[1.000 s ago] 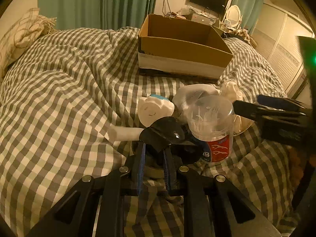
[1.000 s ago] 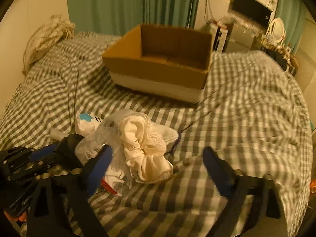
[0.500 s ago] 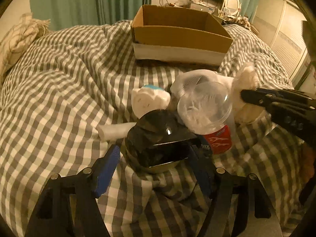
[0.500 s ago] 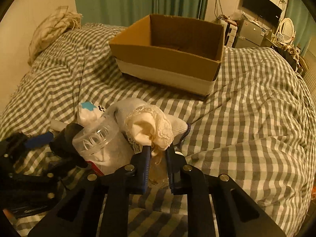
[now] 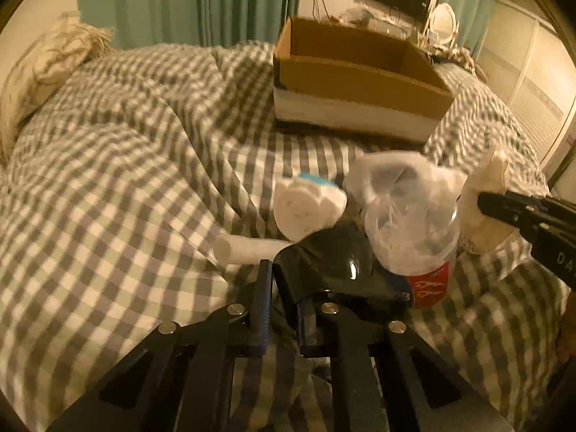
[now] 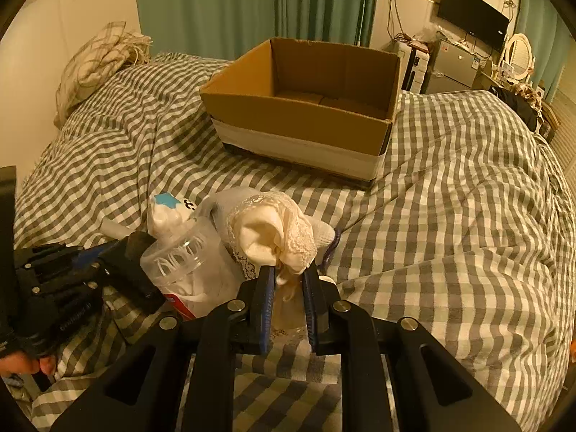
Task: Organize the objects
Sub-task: 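Carry the cloth and glasses case into the cardboard box and open both grippers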
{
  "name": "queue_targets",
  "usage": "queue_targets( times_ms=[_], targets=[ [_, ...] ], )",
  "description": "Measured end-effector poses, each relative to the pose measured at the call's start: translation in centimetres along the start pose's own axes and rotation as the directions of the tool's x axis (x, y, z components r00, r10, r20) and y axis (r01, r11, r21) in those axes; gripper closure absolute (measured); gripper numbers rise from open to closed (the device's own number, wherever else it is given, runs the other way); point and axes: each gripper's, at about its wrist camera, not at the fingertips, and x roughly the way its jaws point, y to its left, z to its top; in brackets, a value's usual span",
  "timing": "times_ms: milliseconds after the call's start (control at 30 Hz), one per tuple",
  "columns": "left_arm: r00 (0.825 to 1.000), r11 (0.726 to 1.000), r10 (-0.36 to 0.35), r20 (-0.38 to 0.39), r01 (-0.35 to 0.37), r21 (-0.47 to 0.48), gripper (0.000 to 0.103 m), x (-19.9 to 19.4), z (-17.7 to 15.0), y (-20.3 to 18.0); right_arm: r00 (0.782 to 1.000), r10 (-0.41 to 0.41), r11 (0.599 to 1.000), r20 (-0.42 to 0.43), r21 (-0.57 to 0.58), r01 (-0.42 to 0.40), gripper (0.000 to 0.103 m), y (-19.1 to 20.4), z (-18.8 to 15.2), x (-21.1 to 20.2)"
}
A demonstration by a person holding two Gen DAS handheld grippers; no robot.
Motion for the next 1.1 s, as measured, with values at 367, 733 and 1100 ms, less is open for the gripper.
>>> queue_targets(
  times_ms=[367, 733, 1100],
  targets=[
    [0.986, 1.000, 0.001, 0.164, -0.004, 0.019, 0.094, -6.8, 5.4, 0.7, 0.988, 0.000, 0.999, 0.155, -0.033, 0.005, 0.090, 0.5, 3.1, -7.0],
    [0.966, 0.997, -0.013, 0.259, -0.006, 0.074, 0.094, -5.5, 17.6, -1.2, 0.969, -0.017, 0.998, 0.245, -0.060, 0.033, 0.090, -1.8, 13.4, -7.7],
    [0.979, 0.996, -0.044, 0.200, 0.026, 0.091, 0.094, 3.7, 24.1, -2.5, 0.986, -0.017, 1.000, 0.168, -0.013, 0.019, 0.094, -5.2, 21.0, 2.5]
  ],
)
